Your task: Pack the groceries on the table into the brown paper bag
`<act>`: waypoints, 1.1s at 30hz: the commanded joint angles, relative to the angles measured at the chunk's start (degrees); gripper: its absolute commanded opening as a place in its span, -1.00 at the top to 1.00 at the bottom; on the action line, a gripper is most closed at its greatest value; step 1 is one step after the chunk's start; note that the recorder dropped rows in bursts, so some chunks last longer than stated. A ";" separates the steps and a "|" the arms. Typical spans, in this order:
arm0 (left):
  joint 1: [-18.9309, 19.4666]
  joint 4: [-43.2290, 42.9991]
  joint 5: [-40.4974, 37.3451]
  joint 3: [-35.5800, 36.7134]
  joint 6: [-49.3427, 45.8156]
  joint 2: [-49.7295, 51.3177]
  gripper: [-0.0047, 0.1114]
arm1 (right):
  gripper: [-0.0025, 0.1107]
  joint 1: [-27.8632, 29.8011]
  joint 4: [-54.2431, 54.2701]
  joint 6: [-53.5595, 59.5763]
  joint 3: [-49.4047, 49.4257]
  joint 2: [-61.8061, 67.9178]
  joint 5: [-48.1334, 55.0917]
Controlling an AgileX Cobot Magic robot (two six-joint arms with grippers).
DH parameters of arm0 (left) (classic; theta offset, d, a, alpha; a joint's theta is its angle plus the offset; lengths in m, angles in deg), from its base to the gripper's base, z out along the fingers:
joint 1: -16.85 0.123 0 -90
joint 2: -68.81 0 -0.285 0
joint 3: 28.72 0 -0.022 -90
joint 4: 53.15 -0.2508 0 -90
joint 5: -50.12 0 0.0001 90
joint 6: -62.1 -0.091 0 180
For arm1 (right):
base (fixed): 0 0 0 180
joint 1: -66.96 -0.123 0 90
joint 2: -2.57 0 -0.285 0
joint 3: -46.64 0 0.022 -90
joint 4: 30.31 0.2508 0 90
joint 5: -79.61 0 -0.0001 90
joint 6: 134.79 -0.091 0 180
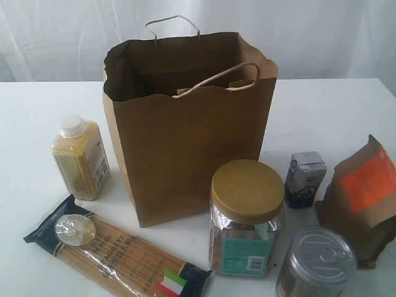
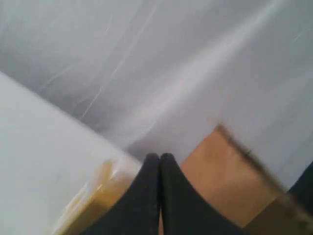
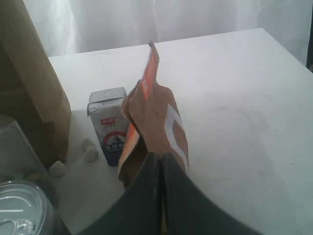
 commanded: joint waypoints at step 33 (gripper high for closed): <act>0.06 -99.95 -14.90 -54.25 63.62 41.17 0.92 | 0.96 -0.03 -0.15 -0.08 0.27 -0.32 -0.75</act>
